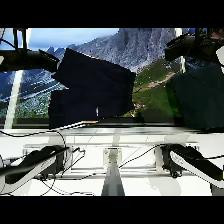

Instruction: Fold the clothes and pants, and hang the long-sleeved shirts on hangers.

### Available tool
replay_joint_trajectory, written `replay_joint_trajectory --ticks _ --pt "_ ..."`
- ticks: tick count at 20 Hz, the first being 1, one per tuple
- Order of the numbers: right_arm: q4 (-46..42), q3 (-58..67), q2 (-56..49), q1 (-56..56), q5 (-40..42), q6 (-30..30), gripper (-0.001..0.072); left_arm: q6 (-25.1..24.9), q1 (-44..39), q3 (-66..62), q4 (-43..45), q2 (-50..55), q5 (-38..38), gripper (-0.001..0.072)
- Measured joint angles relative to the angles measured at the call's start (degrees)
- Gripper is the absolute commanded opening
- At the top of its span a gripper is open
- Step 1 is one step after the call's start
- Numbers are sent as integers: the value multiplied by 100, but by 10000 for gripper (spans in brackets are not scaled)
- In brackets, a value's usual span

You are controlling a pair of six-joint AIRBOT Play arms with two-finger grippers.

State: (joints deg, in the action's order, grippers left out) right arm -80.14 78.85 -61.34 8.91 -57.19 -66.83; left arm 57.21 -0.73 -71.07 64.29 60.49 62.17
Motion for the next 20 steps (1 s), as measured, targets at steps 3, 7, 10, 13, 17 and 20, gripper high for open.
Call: replay_joint_trajectory --ticks 3,7,10,13,17,20 --pt "0 0 0 0 0 0 32 0 0 0 0 0 -2 10" --pt "0 0 0 0 0 0 32 2 0 0 0 0 0 10" --pt "-2 0 0 0 0 0 32 0 0 0 0 0 -2 10" --pt "0 0 0 0 0 0 32 0 0 0 0 0 0 10" --pt "26 0 0 0 0 0 31 2 0 0 0 0 -2 10" --pt "-87 0 -13 -37 -98 0 30 2 0 0 -2 0 -2 10"
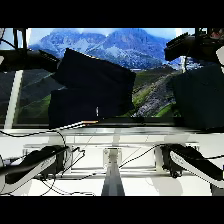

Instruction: Fold the clothes and pants, and hang the long-sleeved shirts on hangers.

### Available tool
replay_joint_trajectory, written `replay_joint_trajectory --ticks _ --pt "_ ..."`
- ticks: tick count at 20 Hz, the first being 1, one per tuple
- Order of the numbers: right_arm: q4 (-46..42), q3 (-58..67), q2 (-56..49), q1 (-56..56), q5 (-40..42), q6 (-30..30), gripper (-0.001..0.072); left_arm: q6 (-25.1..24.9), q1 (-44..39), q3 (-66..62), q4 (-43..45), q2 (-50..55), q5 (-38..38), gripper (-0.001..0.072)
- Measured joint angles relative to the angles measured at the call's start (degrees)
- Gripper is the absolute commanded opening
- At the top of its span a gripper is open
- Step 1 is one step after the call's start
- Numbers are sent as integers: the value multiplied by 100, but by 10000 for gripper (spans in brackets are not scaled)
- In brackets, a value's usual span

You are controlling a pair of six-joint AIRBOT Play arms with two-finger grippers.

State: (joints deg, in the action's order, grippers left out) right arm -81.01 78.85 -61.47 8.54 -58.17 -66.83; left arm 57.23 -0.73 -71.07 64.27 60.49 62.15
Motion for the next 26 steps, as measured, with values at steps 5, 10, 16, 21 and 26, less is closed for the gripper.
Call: replay_joint_trajectory --ticks 5,10,16,21,26 --pt "-271 -380 -280 -767 -1283 0 30 0 0 0 -9 0 0 10" --pt "1300 -2155 -531 -1587 -1602 116 559 0 0 0 -264 0 0 10" --pt "3501 -3775 -1110 -1303 -590 157 559 109 13 0 -295 0 297 10" --pt "4540 -4017 -1849 -710 -295 146 555 315 291 0 236 0 763 10" --pt "4972 -4054 -2107 -262 -55 142 360 417 1276 289 704 0 1294 12"
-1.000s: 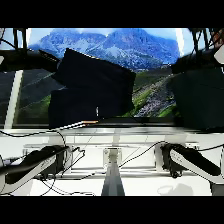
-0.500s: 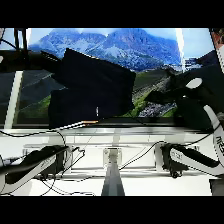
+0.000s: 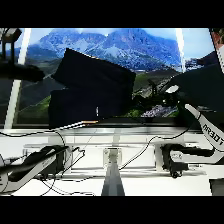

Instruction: Fold the clothes and pants, and hang the long-sleeved shirts on hangers.

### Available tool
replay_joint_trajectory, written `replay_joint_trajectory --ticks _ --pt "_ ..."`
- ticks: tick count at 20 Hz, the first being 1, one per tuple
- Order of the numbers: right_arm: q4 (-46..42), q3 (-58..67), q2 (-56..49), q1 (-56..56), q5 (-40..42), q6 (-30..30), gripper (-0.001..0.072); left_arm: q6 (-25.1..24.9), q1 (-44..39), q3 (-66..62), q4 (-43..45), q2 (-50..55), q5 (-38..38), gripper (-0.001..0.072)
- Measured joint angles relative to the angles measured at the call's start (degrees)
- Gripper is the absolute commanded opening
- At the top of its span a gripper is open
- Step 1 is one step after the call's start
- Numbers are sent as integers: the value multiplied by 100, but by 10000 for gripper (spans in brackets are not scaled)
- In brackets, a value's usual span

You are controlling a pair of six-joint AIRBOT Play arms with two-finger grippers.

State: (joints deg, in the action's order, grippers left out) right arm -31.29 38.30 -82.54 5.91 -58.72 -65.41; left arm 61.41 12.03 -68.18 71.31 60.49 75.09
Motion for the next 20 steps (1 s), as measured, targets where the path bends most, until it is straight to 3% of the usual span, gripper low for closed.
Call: replay_joint_trajectory --ticks 2,3,4,5,10,18,20 --pt "136 -4 -28 90 79 7 173 15 468 295 66 0 166 58" --pt "164 -2 -33 120 118 31 131 17 684 466 76 0 210 251" --pt "208 31 -35 140 190 79 76 20 907 664 79 0 264 392" --pt "254 92 -39 153 260 140 32 35 1088 850 63 0 282 415" --pt "293 981 -39 184 789 446 32 35 1600 1670 -155 0 251 415" --pt "136 1958 -46 192 1751 481 32 -57 1725 3193 -511 -2 168 424" --pt "20 2002 -46 192 1818 479 32 -236 1709 3672 -1001 -2 85 586"
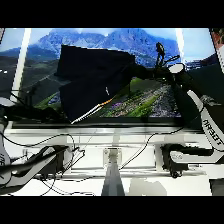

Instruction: Fold the clothes and pants, and hang the long-sleeved shirts on hangers.

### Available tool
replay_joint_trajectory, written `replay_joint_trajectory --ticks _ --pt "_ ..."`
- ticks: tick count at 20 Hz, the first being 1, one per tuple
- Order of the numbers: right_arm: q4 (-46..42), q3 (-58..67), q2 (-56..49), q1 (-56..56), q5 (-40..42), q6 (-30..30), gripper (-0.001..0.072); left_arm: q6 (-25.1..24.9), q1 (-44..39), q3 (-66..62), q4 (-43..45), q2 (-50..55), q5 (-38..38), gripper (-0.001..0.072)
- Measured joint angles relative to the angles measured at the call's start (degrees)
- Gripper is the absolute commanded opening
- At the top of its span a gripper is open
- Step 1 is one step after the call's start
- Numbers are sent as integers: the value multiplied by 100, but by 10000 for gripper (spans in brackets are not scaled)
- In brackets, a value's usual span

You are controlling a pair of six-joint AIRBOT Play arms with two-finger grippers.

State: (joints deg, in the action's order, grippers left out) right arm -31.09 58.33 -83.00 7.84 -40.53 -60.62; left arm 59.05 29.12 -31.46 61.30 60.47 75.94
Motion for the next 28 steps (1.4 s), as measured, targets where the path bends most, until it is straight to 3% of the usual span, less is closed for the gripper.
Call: replay_joint_trajectory --ticks 1,9,10,11,12,13,14,15,21,28 --pt "-50 15 0 0 22 2 32 -87 -22 249 -310 0 -125 647" --pt "-203 48 0 0 103 -2 32 -321 -269 1445 -1606 -2 -883 635" --pt "-203 48 0 0 105 -2 32 -332 -323 1486 -1670 -2 -975 568" --pt "-205 48 0 0 105 -2 32 -341 -407 1521 -1698 -2 -1106 414" --pt "-208 48 0 0 107 -2 32 -354 -505 1545 -1681 0 -1257 327" --pt "-210 50 0 0 107 -2 32 -358 -632 1563 -1670 0 -1384 315" --pt "-212 52 0 0 105 -2 32 -372 -772 1574 -1705 0 -1478 213" --pt "-227 63 0 0 96 0 32 -374 -894 1580 -1707 0 -1604 16" --pt "-1021 348 315 2 -546 4 32 -398 -1169 835 -1665 -39 -2052 9" --pt "-1808 1067 1582 2 -1438 9 32 -400 -1091 -2245 -1679 -546 -1843 9"
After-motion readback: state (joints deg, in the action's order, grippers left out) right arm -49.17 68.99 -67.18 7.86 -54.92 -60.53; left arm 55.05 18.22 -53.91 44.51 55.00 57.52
